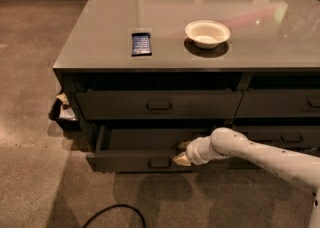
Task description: Open middle drawer
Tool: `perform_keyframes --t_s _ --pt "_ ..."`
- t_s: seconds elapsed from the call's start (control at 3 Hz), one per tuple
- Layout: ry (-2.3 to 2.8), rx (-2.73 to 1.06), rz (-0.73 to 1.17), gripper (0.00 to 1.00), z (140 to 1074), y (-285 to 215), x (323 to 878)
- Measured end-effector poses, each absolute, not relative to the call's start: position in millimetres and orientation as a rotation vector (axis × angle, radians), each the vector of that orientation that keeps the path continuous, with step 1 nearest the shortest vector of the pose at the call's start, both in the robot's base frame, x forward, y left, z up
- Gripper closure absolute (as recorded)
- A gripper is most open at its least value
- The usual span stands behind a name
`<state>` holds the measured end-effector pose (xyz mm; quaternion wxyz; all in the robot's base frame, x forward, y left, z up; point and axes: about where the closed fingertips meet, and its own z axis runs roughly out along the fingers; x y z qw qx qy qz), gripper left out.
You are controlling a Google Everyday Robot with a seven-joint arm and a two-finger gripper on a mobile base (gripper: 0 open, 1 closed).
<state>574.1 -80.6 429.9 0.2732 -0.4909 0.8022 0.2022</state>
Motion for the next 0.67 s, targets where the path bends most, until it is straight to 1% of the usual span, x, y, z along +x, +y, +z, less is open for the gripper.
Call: perform_keyframes --t_s 0.33,0.67 --pt "2.158 -1.321 0.544 0.87 434.1 -81.8 575.4" --pt "2.158 -1.321 0.544 0.96 434.3 -83.6 575.0"
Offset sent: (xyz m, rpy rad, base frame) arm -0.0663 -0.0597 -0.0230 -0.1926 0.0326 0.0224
